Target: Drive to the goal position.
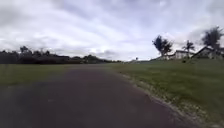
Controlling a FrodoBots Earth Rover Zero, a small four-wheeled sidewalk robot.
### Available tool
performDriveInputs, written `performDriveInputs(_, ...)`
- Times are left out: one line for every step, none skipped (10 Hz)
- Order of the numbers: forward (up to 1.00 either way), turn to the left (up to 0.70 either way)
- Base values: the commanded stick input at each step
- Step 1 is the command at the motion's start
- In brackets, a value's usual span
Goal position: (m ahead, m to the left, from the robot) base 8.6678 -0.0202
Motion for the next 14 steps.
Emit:
performDriveInputs(0.70,0.00)
performDriveInputs(0.70,0.00)
performDriveInputs(0.70,0.01)
performDriveInputs(0.70,0.17)
performDriveInputs(0.70,0.35)
performDriveInputs(0.70,0.35)
performDriveInputs(0.70,0.35)
performDriveInputs(0.70,0.34)
performDriveInputs(0.70,0.10)
performDriveInputs(0.70,0.01)
performDriveInputs(0.70,0.00)
performDriveInputs(0.70,0.00)
performDriveInputs(0.70,0.00)
performDriveInputs(0.70,0.00)
